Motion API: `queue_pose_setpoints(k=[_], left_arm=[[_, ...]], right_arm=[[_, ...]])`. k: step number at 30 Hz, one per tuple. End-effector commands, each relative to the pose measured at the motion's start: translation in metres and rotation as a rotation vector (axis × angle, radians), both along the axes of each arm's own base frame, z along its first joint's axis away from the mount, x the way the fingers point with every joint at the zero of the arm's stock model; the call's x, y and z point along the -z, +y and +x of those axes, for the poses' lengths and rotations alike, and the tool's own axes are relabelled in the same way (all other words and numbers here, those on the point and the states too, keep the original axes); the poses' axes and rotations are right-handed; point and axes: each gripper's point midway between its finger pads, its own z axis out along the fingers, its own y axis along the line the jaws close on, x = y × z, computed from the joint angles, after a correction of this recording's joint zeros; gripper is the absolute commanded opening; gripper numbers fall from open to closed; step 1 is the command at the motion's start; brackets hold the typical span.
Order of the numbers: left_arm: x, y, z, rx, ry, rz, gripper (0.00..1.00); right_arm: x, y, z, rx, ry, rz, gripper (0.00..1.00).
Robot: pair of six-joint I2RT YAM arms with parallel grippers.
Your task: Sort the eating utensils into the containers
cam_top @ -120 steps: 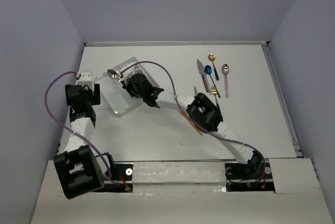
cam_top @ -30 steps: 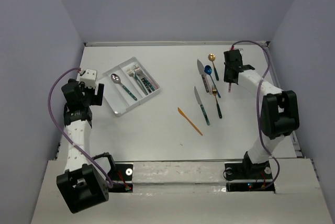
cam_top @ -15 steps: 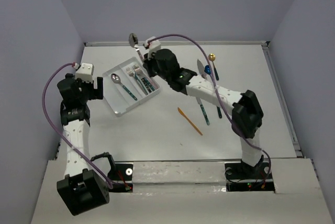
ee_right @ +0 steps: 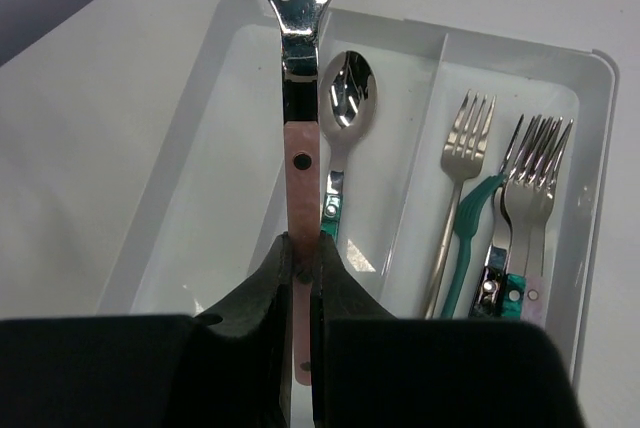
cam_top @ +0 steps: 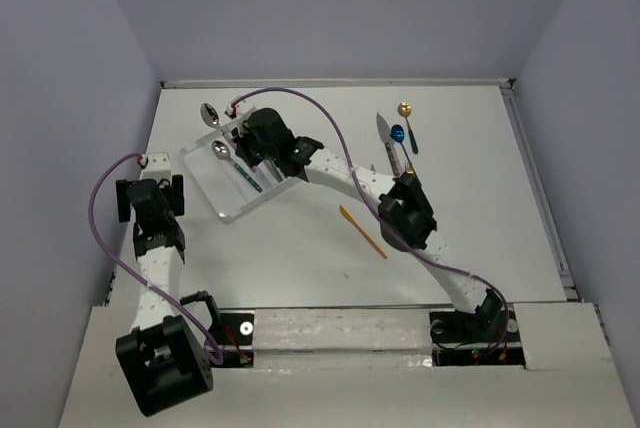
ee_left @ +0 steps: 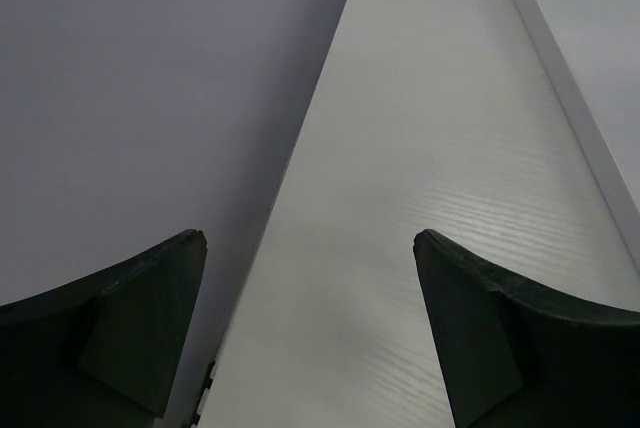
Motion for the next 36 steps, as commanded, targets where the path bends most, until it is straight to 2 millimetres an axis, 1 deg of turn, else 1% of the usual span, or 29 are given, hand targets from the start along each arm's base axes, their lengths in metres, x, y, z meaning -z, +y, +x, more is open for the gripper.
queue_pose_setpoints(k=[1, 4, 5, 7, 8, 12, 13, 15, 17, 20, 23, 25, 26, 31, 34, 36], left_arm=[[-0.033, 0.012, 0.005, -0.046, -0.126, 0.07, 0.99], [-0.033, 0.01, 0.007, -0.039, -0.14, 0.057, 0.99], [-0.032, 0.008, 0.008, -0.027, -0.142, 0.05, 0.99], [-0.031, 0.005, 0.011, -0.013, -0.147, 0.04, 0.99], [-0.032, 0.005, 0.012, -0.009, -0.153, 0.039, 0.99], [-0.034, 0.004, 0.017, 0.0, -0.179, 0.034, 0.99], [-0.03, 0.006, 0.017, -0.006, -0.17, 0.038, 0.99], [-0.028, 0.011, 0.017, -0.036, -0.179, 0.05, 0.99], [-0.021, 0.012, 0.018, -0.039, -0.157, 0.043, 0.99], [-0.02, 0.011, 0.02, -0.031, -0.161, 0.042, 0.99], [-0.02, 0.012, 0.021, -0.033, -0.166, 0.048, 0.99], [-0.021, 0.013, 0.021, -0.034, -0.168, 0.052, 0.99], [-0.021, 0.013, 0.021, -0.037, -0.169, 0.053, 0.99], [-0.023, 0.014, 0.018, -0.045, -0.176, 0.065, 0.98], [-0.025, 0.013, 0.019, -0.038, -0.183, 0.065, 0.98], [-0.023, 0.012, 0.02, -0.028, -0.179, 0.06, 0.98]], right_arm=[[-0.047, 0.006, 0.016, -0.024, -0.152, 0.047, 0.0], [-0.035, 0.009, 0.017, -0.052, -0.171, 0.019, 0.0], [-0.027, 0.01, 0.018, -0.059, -0.178, 0.005, 0.0], [-0.021, 0.012, 0.019, -0.072, -0.192, -0.006, 0.0], [-0.011, 0.013, 0.018, -0.082, -0.187, -0.018, 0.0], [0.006, 0.013, 0.02, -0.09, -0.196, -0.042, 0.0], [0.007, 0.014, 0.021, -0.088, -0.198, -0.04, 0.0], [0.009, 0.014, 0.021, -0.082, -0.196, -0.033, 0.0], [0.008, 0.014, 0.021, -0.081, -0.201, -0.025, 0.0], [0.015, 0.012, 0.018, -0.089, -0.193, -0.036, 0.0], [0.031, 0.013, 0.014, -0.118, -0.17, -0.051, 0.0], [0.039, 0.015, 0.011, -0.135, -0.156, -0.054, 0.0], [0.048, 0.015, 0.009, -0.144, -0.142, -0.065, 0.0], [0.061, 0.012, 0.009, -0.117, -0.102, -0.072, 0.0], [0.061, 0.008, 0.01, -0.086, -0.092, -0.07, 0.07], [0.059, 0.004, 0.014, -0.045, -0.089, -0.064, 0.17]])
